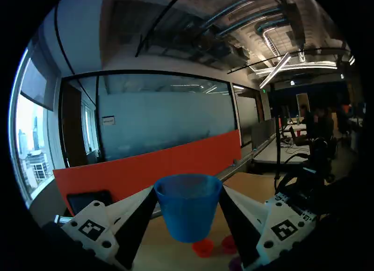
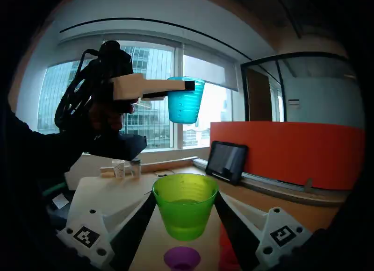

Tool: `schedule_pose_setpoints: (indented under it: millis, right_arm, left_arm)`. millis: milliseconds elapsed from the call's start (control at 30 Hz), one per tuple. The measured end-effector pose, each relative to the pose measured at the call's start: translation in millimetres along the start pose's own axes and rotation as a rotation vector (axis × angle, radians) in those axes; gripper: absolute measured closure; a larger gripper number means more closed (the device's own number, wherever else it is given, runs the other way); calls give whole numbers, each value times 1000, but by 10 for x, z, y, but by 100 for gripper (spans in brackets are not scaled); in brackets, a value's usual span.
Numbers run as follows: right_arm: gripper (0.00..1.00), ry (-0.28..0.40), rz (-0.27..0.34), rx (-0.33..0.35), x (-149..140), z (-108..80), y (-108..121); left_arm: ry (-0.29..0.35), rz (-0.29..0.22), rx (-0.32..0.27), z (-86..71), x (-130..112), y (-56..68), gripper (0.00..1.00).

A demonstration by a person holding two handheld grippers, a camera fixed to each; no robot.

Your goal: Pour water

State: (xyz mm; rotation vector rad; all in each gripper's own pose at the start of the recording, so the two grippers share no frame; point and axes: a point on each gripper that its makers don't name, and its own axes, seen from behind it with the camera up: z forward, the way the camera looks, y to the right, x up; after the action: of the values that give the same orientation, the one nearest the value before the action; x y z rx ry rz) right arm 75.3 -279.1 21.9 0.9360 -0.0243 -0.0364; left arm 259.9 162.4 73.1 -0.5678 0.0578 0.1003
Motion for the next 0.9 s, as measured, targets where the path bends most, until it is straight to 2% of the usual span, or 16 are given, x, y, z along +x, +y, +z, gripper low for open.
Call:
schedule_pose_setpoints:
  millis: [100,233,600,900]
  right_arm:
    - [9,-1,-2,-1,11,1,-5]
    - [9,-2,-3,0,14,4,-18]
    - [9,-11,-7,2,4,2,-45]
    - [9,-38,-4,-14,-59,-75,3]
  left_arm:
    - [-6,-43,-10,-4,3,7,12]
    - [-13,-69,-25,-19,1,21,12]
    - [-27,-58,-12,-44,-75,-48,12]
    - [-59,-56,-3,-97,-429,-113,12]
